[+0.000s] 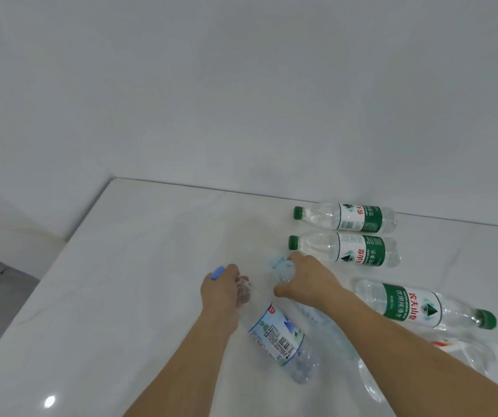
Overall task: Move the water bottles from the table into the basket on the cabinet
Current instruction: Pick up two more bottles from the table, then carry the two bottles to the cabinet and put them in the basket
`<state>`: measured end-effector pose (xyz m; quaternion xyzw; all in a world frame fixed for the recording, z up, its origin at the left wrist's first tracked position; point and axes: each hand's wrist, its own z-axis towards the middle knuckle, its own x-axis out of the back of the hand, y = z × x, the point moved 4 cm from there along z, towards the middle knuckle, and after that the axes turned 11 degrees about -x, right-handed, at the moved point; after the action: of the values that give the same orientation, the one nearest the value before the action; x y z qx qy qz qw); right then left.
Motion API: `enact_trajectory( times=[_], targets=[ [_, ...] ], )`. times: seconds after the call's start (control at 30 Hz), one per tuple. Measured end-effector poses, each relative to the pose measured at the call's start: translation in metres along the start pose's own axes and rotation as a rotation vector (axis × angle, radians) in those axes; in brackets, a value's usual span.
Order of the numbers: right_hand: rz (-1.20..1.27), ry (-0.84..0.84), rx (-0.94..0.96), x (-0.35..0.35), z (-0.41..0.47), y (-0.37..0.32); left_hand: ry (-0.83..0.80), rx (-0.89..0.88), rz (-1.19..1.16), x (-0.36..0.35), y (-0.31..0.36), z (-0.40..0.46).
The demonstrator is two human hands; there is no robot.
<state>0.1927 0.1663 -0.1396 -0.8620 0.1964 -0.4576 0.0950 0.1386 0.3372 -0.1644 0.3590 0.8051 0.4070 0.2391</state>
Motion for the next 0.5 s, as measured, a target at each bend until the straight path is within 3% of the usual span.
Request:
enact_trajectory(
  times=[0.2, 0.3, 0.5],
  targets=[
    [0.614, 0.021, 0.139, 0.063, -0.064, 0.000, -0.196, -0.600, 0.260, -0.028, 0.099, -0.078],
    [0.822, 0.111, 0.242, 0.112, -0.119, -0.013, -0.223, -0.766, 0.332, -0.038, 0.153, -0.142],
    [0.959, 0.384, 0.418, 0.231, -0.247, -0.033, -0.201, -1.012, 0.285, -0.053, 0.266, -0.280]
  ],
)
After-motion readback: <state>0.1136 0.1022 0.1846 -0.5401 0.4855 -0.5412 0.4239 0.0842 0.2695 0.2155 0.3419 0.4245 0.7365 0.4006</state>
